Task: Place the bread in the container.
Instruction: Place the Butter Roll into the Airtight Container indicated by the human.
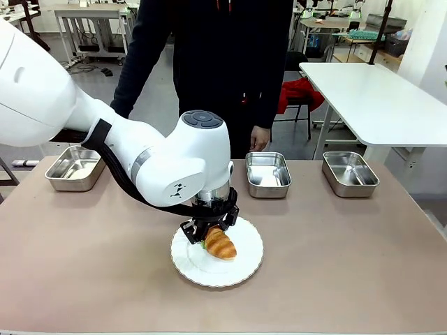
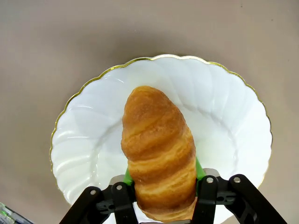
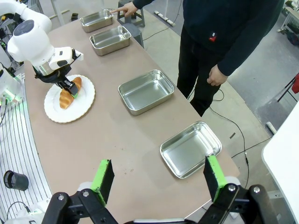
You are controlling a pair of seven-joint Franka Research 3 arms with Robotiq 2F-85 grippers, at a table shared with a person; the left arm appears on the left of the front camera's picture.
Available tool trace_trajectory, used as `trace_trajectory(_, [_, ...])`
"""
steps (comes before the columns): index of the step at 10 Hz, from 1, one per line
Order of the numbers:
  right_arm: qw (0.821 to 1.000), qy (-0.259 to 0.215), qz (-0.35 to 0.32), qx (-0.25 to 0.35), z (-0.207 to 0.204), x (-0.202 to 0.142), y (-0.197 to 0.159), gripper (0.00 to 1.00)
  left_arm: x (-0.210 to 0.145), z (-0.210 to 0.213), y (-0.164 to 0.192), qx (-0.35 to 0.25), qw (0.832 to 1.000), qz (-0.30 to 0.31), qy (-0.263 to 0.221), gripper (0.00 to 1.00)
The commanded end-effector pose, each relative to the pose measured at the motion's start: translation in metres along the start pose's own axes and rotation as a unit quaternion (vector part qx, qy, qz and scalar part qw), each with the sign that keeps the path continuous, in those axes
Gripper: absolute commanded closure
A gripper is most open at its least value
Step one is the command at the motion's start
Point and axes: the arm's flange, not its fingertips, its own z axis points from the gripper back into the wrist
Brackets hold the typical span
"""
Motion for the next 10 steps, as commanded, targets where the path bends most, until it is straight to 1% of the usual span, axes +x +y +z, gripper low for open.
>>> trace_trajectory(1, [1.000, -0.003, 0.004, 0.000, 0.000, 0.002, 0.000, 0.00, 0.000, 0.000, -0.001, -0.009, 1.000, 0.007, -0.003, 0.76])
trace_trajectory(2, [1.000, -0.003, 0.004, 0.000, 0.000, 0.002, 0.000, 0.00, 0.000, 0.000, 0.000, 0.000, 1.000, 0.000, 0.000, 0.45])
trace_trajectory(3, [1.000, -0.003, 0.004, 0.000, 0.000, 0.002, 0.000, 0.00, 0.016, 0.023, 0.005, -0.014, 1.000, -0.017, -0.014, 0.54])
trace_trajectory(4, [1.000, -0.003, 0.004, 0.000, 0.000, 0.002, 0.000, 0.00, 0.041, 0.049, 0.014, -0.023, 0.999, -0.031, 0.004, 0.54])
trace_trajectory(6, [1.000, -0.003, 0.004, 0.000, 0.000, 0.002, 0.000, 0.00, 0.096, 0.098, 0.029, -0.018, 0.997, -0.078, 0.009, 0.54])
trace_trajectory(7, [1.000, -0.003, 0.004, 0.000, 0.000, 0.002, 0.000, 0.00, 0.130, 0.112, 0.037, -0.016, 0.992, -0.123, 0.021, 0.54])
trace_trajectory(8, [1.000, -0.003, 0.004, 0.000, 0.000, 0.002, 0.000, 0.00, 0.172, 0.118, 0.052, -0.021, 0.984, -0.172, 0.030, 0.54])
trace_trajectory(9, [1.000, -0.003, 0.004, 0.000, 0.000, 0.002, 0.000, 0.00, 0.210, 0.114, 0.063, -0.037, 0.977, -0.206, 0.042, 0.54])
trace_trajectory(10, [1.000, -0.003, 0.004, 0.000, 0.000, 0.002, 0.000, 0.00, 0.233, 0.111, 0.068, -0.048, 0.969, -0.236, 0.046, 0.54])
